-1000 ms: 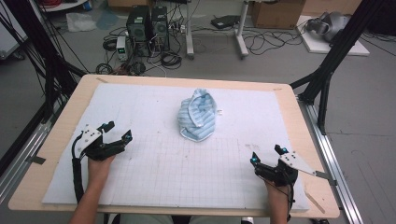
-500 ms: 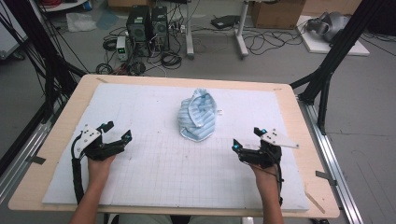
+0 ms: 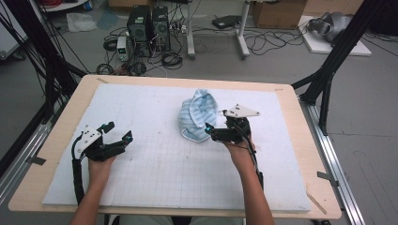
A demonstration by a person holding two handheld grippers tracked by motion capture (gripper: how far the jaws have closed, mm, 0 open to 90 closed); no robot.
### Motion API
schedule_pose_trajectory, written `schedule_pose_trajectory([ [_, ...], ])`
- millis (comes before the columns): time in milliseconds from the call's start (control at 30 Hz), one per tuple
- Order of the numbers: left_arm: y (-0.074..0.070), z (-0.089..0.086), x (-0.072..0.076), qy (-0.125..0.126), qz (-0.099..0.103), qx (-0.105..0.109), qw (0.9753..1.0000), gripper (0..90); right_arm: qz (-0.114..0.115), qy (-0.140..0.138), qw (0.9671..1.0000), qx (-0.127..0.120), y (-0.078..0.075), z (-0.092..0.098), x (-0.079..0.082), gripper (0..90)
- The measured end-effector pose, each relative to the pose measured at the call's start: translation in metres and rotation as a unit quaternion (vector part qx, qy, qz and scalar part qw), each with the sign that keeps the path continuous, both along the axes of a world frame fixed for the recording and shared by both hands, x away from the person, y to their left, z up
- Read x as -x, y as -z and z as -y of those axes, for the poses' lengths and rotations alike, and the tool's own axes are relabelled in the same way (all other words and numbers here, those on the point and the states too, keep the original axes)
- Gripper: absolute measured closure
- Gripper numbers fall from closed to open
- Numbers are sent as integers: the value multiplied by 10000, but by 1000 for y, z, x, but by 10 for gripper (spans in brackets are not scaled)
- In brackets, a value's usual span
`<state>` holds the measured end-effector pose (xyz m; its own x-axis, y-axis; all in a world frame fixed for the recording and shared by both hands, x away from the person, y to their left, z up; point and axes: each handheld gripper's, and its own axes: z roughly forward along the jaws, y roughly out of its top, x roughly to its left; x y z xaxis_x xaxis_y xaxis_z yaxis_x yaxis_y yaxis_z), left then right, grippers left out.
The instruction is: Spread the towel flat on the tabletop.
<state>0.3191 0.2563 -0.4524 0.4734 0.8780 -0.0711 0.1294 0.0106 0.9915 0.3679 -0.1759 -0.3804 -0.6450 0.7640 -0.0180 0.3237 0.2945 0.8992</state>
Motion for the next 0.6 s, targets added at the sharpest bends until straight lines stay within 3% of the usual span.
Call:
schedule_pose_trajectory([
  [67,0,0,0,-8,5,4,10000,166,-42,-11,10000,23,2,-3,-4,178],
  [133,0,0,0,-3,5,6,10000,166,-317,-14,9994,143,10,-18,-21,195],
  [300,0,0,0,-7,11,7,10000,166,-663,-81,9974,276,23,-42,-42,234],
  [467,0,0,0,-9,13,7,10000,167,-840,-129,9957,368,31,-66,-54,279],
  [600,0,0,0,-6,20,8,10000,167,-884,35,9947,515,37,-78,-60,361],
])
